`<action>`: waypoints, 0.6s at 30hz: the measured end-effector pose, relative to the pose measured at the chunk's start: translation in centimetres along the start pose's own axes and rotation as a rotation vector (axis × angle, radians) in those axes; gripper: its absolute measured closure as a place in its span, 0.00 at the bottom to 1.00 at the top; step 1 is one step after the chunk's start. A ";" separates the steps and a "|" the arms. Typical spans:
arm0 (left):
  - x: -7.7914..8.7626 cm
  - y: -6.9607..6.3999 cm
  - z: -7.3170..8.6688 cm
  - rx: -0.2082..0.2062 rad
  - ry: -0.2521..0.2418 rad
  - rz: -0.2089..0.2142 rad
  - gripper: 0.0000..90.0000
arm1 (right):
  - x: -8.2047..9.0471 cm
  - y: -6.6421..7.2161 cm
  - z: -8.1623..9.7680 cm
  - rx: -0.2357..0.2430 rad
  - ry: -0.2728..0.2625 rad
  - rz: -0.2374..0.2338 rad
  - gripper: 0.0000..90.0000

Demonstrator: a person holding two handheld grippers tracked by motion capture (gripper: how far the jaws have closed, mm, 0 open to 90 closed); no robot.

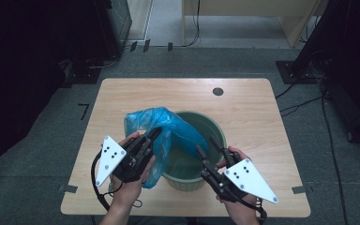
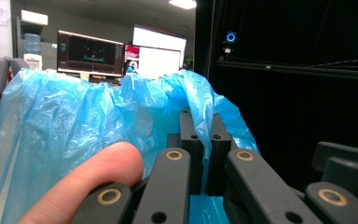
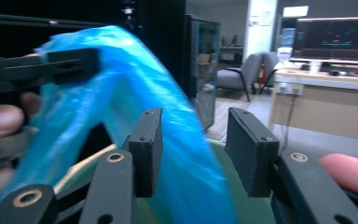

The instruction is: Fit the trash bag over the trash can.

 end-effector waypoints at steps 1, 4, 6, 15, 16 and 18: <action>0.0 0.0 0.0 0.000 -0.001 -0.001 0.99 | -0.1 0.3 0.0 0.000 0.000 -0.009 0.65; 0.0 -0.1 0.1 0.002 -0.003 -0.001 0.99 | -0.4 1.5 0.1 0.000 -0.005 -0.049 0.67; 0.0 -0.2 0.1 0.001 -0.003 -0.002 0.99 | -0.6 2.0 0.1 0.003 -0.007 -0.073 0.67; 0.0 -0.6 0.1 -0.001 -0.007 0.001 0.99 | -1.3 3.8 0.5 -0.034 -0.003 -0.168 0.66; 0.0 -0.6 0.1 0.001 -0.008 0.000 0.99 | -1.3 3.8 0.5 -0.037 -0.001 -0.168 0.66; 0.0 -0.6 0.1 0.000 -0.009 -0.001 0.99 | -1.6 4.0 0.7 -0.059 0.009 -0.179 0.64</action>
Point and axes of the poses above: each handheld gripper's, and its own axes: x roughly backward along the jaws, z roughly out of its underside, y roughly to its left, the point moved 4 cm from there along -x, roughly forward along the jaws, and after that the axes turned 2 degrees about -y, right-handed, at the moved point
